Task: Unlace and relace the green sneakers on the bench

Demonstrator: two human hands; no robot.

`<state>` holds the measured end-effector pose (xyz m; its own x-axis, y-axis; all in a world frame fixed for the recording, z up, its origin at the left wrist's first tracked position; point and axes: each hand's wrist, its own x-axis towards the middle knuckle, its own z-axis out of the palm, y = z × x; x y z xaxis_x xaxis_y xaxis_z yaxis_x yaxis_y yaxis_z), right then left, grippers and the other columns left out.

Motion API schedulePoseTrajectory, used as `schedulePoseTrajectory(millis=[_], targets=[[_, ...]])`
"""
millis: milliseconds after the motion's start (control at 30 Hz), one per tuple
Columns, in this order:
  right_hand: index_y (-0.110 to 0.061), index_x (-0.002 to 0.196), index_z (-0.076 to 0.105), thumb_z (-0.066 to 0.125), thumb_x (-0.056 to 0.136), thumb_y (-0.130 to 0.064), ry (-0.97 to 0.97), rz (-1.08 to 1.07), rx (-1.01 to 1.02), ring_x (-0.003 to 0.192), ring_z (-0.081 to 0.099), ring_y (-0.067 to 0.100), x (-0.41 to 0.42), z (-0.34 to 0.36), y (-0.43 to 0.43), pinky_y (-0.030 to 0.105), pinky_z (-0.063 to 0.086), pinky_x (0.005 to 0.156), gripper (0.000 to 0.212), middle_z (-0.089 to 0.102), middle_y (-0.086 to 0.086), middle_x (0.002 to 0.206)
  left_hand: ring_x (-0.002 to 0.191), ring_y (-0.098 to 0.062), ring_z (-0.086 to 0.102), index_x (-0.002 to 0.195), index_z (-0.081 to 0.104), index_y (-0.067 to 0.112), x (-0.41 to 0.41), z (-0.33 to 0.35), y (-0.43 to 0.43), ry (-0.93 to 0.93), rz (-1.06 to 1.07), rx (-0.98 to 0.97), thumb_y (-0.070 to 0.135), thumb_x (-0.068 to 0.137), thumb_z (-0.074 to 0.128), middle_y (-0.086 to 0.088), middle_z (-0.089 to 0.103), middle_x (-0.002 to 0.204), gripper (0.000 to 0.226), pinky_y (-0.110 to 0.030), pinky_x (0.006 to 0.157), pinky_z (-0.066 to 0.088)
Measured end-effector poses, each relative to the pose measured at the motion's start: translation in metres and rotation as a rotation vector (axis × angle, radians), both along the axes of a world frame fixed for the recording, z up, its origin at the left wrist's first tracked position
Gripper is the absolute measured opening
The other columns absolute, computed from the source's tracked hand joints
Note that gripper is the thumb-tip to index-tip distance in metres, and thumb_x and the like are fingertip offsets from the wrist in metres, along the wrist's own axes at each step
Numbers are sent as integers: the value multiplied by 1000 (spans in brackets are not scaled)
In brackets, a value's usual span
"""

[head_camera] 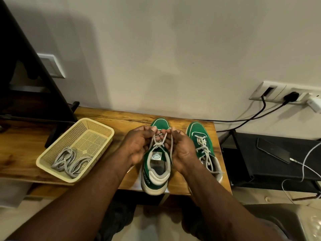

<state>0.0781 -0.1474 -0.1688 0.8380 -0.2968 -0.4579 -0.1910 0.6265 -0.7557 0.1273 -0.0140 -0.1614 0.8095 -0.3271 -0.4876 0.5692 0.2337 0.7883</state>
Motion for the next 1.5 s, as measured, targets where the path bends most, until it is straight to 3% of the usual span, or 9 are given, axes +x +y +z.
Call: schedulePoseTrajectory(millis=[300,433,533,733,967,1133,1300,1400,1500], targets=[[-13,92,61,53,110,-21,161,-149,-109,57,60,13,0,-15,-7,24,39,52,20,65,1,69,55,-9,55,89,64,16,6,-15,-8,103,174,19,17,100,70,2,62,67,12,-22,45,51],[-13,95,67,56,109,-25,142,-110,-180,64,68,13,2,-12,-4,25,49,56,21,76,5,84,58,-9,64,98,71,11,1,-7,-8,37,135,16,11,99,69,-4,72,78,3,-21,48,54],[-6,100,69,55,108,-14,78,-69,-187,74,71,21,2,-6,0,38,61,73,18,78,16,98,64,-12,68,105,73,7,-2,-3,-9,-22,99,2,3,100,63,-8,76,86,12,-23,52,56],[-14,99,79,65,102,-13,-26,14,-324,82,73,27,-3,-11,10,49,61,87,14,79,16,94,65,-17,69,108,71,5,-12,-7,-17,-48,128,-23,7,94,74,-15,77,91,15,-31,62,60],[-3,97,72,76,92,-4,18,-85,-263,76,73,29,0,-11,4,41,63,74,7,77,19,88,59,-14,65,106,71,0,-11,-5,-19,3,126,-86,6,94,73,-11,74,78,14,-27,58,60],[-5,95,75,69,97,-2,-27,-54,-215,73,72,24,-1,-14,6,39,62,74,7,77,16,86,63,-16,65,106,72,1,-10,-6,-18,25,131,-123,6,94,73,-13,73,81,13,-28,59,60],[-7,106,75,71,95,-2,-32,-60,-292,87,75,31,0,-16,7,51,62,89,12,79,16,97,61,-15,67,98,74,4,-11,-4,-18,30,118,-82,10,88,79,-12,75,80,13,-27,55,58],[-4,104,73,74,93,-2,-31,-77,-286,83,72,32,2,-18,7,59,61,91,11,78,21,97,57,-14,65,93,71,6,-10,-4,-18,9,103,-50,13,85,82,-11,72,77,16,-26,53,56],[-2,100,75,73,94,-5,-43,-50,-252,77,71,28,0,-16,6,53,62,86,6,77,20,91,58,-13,66,102,70,4,-10,-3,-18,7,103,-27,14,84,83,-11,74,81,24,-27,54,56]])
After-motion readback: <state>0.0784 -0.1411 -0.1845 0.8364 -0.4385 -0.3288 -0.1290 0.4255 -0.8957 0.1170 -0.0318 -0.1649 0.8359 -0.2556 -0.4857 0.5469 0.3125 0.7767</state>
